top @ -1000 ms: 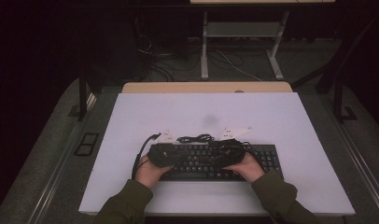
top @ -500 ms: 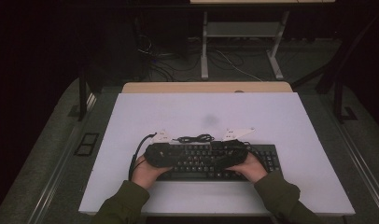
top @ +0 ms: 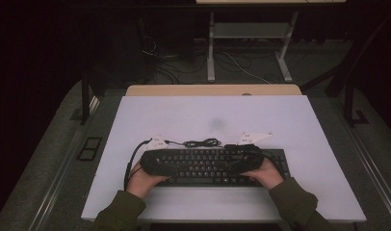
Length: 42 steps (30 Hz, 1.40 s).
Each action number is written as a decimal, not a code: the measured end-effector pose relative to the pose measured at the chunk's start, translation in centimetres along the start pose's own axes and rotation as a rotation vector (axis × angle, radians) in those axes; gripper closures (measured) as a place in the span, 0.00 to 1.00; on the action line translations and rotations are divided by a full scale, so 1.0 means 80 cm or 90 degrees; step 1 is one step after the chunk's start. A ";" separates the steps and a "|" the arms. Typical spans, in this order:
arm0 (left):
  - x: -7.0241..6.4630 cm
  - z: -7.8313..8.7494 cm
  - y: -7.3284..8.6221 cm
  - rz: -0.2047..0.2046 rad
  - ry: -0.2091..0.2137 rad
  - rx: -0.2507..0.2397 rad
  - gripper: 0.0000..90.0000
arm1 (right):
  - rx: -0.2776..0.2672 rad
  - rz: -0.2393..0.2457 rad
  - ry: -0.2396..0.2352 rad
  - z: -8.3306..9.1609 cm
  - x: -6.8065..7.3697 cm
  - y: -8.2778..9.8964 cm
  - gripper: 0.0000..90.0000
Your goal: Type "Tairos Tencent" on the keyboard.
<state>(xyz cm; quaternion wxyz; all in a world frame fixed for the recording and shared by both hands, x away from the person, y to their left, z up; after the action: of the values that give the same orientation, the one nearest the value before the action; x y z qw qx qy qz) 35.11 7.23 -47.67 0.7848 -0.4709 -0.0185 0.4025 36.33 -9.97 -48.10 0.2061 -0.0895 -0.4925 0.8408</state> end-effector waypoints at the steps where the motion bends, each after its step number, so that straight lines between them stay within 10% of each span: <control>1: -0.001 0.002 0.001 -0.001 0.001 -0.002 0.29 | -0.002 -0.002 0.002 0.004 -0.001 0.000 0.18; 21: 0.003 0.023 0.014 -0.003 -0.030 -0.019 0.00 | -0.018 -0.026 0.060 0.064 -0.019 0.025 0.09; 42: 0.011 0.037 0.033 0.004 -0.042 -0.016 0.00 | -0.011 -0.051 0.094 0.109 -0.026 0.067 0.09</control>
<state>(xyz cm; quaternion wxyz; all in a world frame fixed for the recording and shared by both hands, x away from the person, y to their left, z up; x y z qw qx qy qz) 32.87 10.56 -48.35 0.7766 -0.4671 -0.0477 0.4201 33.72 -20.09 -48.53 0.2747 -0.1331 -0.4863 0.8187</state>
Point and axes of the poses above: each handheld gripper's, and its own axes: z roughly backward along the jaws, y roughly out of its underside, x roughly to its left, the point moved 10 cm from there along -z, roughly forward along the jaws, and after that the axes turned 12 degrees about z, right-handed, at the moved point
